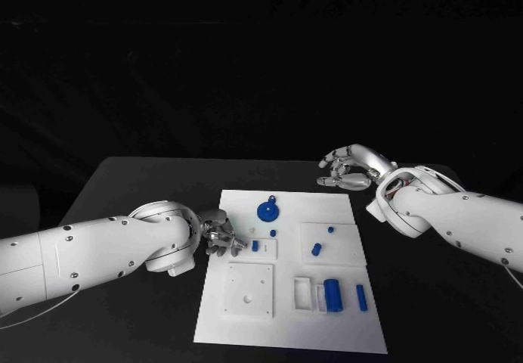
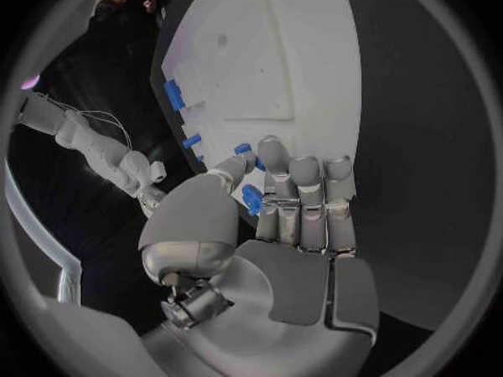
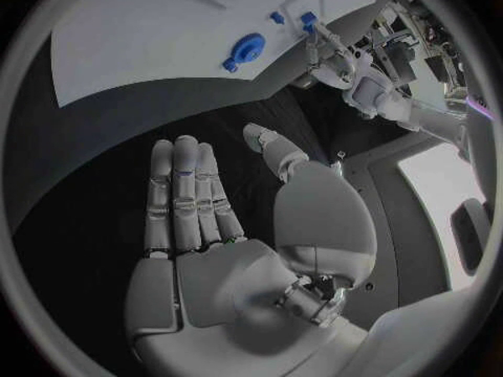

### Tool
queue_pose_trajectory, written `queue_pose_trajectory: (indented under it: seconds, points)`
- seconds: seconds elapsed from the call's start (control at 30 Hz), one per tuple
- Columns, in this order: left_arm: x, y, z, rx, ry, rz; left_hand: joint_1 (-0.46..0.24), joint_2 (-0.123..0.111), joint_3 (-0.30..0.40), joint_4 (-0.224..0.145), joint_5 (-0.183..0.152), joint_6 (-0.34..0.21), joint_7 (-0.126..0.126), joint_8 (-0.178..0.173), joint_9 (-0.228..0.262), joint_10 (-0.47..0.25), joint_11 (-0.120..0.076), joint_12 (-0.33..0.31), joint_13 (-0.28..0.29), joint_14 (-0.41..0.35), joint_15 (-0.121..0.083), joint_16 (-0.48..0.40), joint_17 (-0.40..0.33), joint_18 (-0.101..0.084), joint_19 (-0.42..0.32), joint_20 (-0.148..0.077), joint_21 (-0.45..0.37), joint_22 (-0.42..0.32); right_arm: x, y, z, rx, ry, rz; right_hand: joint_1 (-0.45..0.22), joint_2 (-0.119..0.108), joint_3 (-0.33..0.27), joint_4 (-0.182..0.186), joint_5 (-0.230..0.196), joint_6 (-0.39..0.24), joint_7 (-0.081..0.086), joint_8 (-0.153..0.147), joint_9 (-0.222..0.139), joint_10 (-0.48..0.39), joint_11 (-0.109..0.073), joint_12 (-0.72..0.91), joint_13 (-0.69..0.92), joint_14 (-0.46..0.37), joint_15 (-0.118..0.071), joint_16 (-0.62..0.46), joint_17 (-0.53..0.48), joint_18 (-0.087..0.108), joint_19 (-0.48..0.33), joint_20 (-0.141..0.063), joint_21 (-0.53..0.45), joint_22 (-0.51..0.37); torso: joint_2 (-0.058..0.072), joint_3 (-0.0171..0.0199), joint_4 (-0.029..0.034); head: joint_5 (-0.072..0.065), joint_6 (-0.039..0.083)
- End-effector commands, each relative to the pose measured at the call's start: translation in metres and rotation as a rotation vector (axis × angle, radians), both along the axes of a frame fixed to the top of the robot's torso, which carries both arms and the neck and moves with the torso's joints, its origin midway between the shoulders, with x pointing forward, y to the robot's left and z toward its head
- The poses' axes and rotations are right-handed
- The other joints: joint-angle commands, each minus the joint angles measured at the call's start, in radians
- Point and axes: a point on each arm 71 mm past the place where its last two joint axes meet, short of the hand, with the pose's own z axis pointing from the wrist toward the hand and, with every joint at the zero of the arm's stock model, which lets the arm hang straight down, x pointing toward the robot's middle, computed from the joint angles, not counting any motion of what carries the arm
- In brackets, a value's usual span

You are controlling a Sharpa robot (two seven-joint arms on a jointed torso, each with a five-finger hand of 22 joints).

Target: Assemble the parts on the task board

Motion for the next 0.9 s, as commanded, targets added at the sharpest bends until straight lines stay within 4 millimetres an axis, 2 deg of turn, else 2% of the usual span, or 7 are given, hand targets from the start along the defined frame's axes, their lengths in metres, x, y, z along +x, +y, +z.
queue_pose_trajectory:
  seconds: [0.03,0.23,0.53,0.9]
  points:
    - [0.002,-0.001,0.002,-0.006,0.028,-0.001,-0.014,0.001,0.159,-0.165,0.010,0.007,0.000,-0.001,0.003,0.003,-0.003,0.005,-0.001,0.009,0.001,0.004,-0.001,-0.011,0.005,-0.119,0.002,0.014,0.000,0.002,-0.001,-0.004,0.006,0.014,-0.009,0.002,-0.005,0.004,0.006,0.000,0.006,0.007,0.000,-0.005,0.000,0.007,-0.001,0.006,0.001,-0.003,0.001,0.019,-0.001,0.007,-0.007,0.001,0.000,0.0004,0.0001,0.001,0.001]
    - [0.006,-0.001,0.008,-0.002,0.031,-0.011,-0.027,0.003,0.176,-0.186,0.019,0.012,-0.002,0.001,0.008,0.004,-0.005,0.006,-0.002,0.010,0.002,0.004,-0.001,-0.011,0.007,-0.119,0.002,0.015,0.000,0.002,-0.001,-0.002,0.007,0.015,-0.010,0.002,-0.005,0.004,0.008,-0.001,0.006,0.006,0.000,-0.005,0.001,0.008,-0.002,0.006,0.001,-0.003,0.001,0.019,-0.001,0.008,-0.007,0.002,0.000,0.0004,-0.0002,0.002,0.002]
    - [0.011,-0.004,0.015,-0.030,0.052,-0.019,-0.032,0.006,0.182,-0.195,0.019,0.012,-0.002,0.001,0.010,0.002,-0.005,0.006,-0.002,0.009,0.003,0.004,-0.002,-0.011,0.007,-0.118,0.002,0.015,0.000,0.003,-0.001,-0.001,0.008,0.015,-0.011,0.002,-0.006,0.005,0.009,-0.001,0.006,0.007,0.000,-0.006,0.001,0.008,-0.003,0.006,0.001,-0.004,0.001,0.019,-0.001,0.008,-0.007,0.002,0.000,-0.0001,0.0000,0.002,0.004]
    - [0.017,-0.001,0.017,-0.081,0.155,-0.029,-0.036,0.011,0.193,-0.209,0.011,0.008,0.000,0.000,0.017,-0.005,-0.003,0.006,-0.001,0.003,0.006,0.004,-0.002,-0.012,0.002,-0.116,0.001,0.015,0.000,0.004,-0.001,0.001,0.009,0.017,-0.012,0.002,-0.007,0.005,0.010,-0.001,0.006,0.007,0.000,-0.006,0.001,0.009,-0.004,0.006,0.001,-0.004,0.001,0.019,-0.001,0.008,-0.008,0.003,0.001,-0.0004,0.0004,0.003,0.005]
